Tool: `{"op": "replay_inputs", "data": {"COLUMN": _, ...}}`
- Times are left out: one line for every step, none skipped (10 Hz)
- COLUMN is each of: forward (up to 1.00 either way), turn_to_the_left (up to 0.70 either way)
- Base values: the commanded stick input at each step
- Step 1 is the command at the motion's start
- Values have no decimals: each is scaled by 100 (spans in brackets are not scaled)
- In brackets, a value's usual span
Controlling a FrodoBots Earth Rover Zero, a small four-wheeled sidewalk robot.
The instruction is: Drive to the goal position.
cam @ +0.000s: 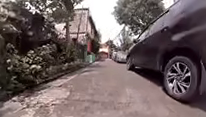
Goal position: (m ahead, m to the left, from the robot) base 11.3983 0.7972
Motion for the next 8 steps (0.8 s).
{"op": "replay_inputs", "data": {"forward": 70, "turn_to_the_left": 0}}
{"op": "replay_inputs", "data": {"forward": 70, "turn_to_the_left": 0}}
{"op": "replay_inputs", "data": {"forward": 70, "turn_to_the_left": 0}}
{"op": "replay_inputs", "data": {"forward": 70, "turn_to_the_left": 0}}
{"op": "replay_inputs", "data": {"forward": 70, "turn_to_the_left": 0}}
{"op": "replay_inputs", "data": {"forward": 70, "turn_to_the_left": 0}}
{"op": "replay_inputs", "data": {"forward": 70, "turn_to_the_left": 0}}
{"op": "replay_inputs", "data": {"forward": 70, "turn_to_the_left": 0}}
